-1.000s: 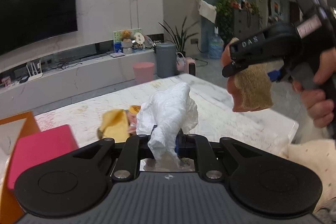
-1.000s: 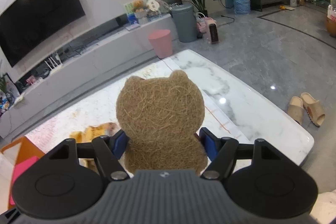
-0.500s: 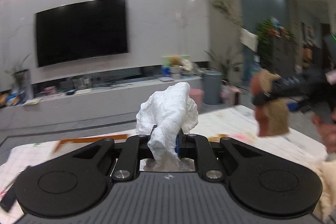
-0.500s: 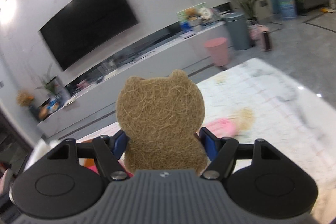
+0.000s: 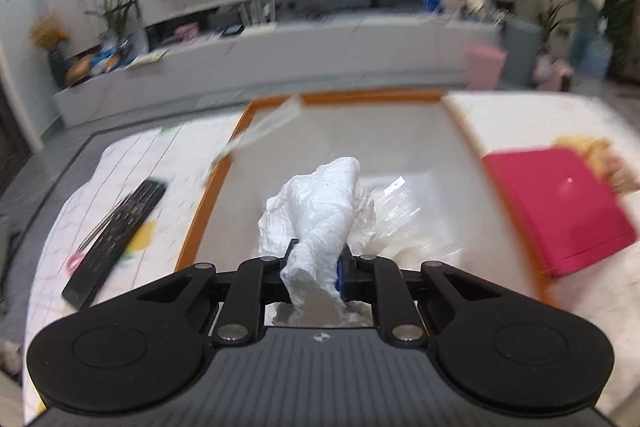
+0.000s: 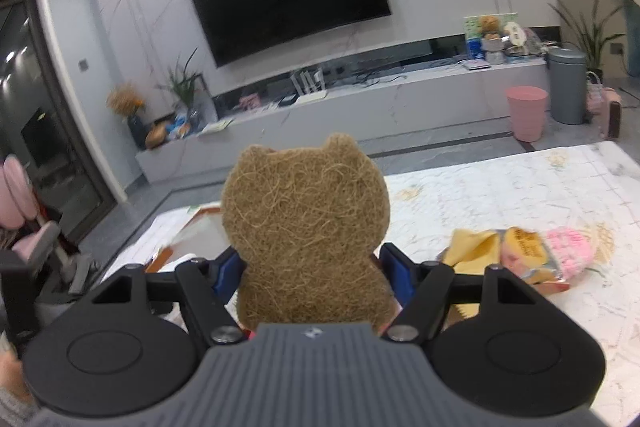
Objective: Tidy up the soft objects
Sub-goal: 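Carry the white cloth over the orange box while the right carries the bear, then lower the white cloth into the orange box and open the left tool, then lower the coir bear into the orange box and open the right tool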
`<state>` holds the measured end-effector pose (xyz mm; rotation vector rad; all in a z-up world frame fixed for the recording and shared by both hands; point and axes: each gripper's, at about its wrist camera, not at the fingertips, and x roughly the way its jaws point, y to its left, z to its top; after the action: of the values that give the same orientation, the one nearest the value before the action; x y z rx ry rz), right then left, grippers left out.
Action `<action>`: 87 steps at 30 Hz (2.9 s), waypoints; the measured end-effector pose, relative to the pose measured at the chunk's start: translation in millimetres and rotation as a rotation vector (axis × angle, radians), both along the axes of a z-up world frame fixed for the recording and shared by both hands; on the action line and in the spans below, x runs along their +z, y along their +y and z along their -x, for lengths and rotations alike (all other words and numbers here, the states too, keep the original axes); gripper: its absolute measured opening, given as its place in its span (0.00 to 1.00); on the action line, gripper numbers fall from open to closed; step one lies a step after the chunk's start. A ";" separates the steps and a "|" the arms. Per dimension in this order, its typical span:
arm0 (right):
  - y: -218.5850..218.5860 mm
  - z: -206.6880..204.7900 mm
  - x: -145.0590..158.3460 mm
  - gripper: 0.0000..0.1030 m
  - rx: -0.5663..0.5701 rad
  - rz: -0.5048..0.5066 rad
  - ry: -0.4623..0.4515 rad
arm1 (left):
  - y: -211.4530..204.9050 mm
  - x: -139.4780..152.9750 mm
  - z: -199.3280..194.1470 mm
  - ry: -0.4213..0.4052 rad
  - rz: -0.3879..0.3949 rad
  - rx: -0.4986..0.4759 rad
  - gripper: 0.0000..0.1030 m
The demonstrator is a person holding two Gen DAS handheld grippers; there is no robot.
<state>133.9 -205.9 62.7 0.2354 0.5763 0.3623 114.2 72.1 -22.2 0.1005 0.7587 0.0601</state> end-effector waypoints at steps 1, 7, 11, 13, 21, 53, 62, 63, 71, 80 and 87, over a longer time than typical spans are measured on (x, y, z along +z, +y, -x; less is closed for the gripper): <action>4.7 -1.0 -2.4 0.69 0.011 0.007 0.005 | 4.1 -6.0 -4.8 0.026 0.003 0.008 0.17; 28.0 -4.1 -15.6 0.69 0.046 0.048 0.039 | 19.3 -27.7 -10.3 0.131 -0.015 0.065 0.17; 34.0 -6.8 -22.4 0.69 0.055 0.061 0.059 | 22.8 -29.0 -6.2 0.151 -0.003 0.070 0.17; 35.1 -9.5 -24.2 0.69 0.058 0.065 0.066 | 23.4 -27.5 -4.2 0.146 -0.001 0.072 0.17; 36.4 -0.7 -22.0 0.69 0.065 0.077 0.043 | 21.8 25.7 11.3 -0.050 0.178 0.053 0.17; 27.4 -13.2 -15.1 0.68 0.056 0.015 0.096 | 1.8 35.3 -9.2 0.048 0.303 0.030 0.80; 90.7 -59.8 23.0 0.68 0.125 0.068 0.146 | 45.3 53.4 37.7 -0.136 -0.006 0.171 0.80; 102.8 -67.6 22.7 0.68 0.135 0.092 0.169 | 51.4 53.2 38.0 -0.145 -0.008 0.174 0.80; 197.0 -87.4 -26.6 0.68 0.238 0.170 0.413 | 72.6 40.7 27.7 -0.209 -0.067 0.231 0.74; 232.8 -99.8 -93.5 0.68 0.142 0.059 0.645 | 115.2 29.2 19.0 -0.179 0.002 0.425 0.75; 248.4 -108.8 -114.7 0.68 0.087 0.069 0.698 | 125.4 28.9 25.4 -0.153 0.116 0.400 0.75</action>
<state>242.7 42.5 -52.0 0.2705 1.2878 0.3399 88.8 197.5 6.7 -0.1662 0.6191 0.3995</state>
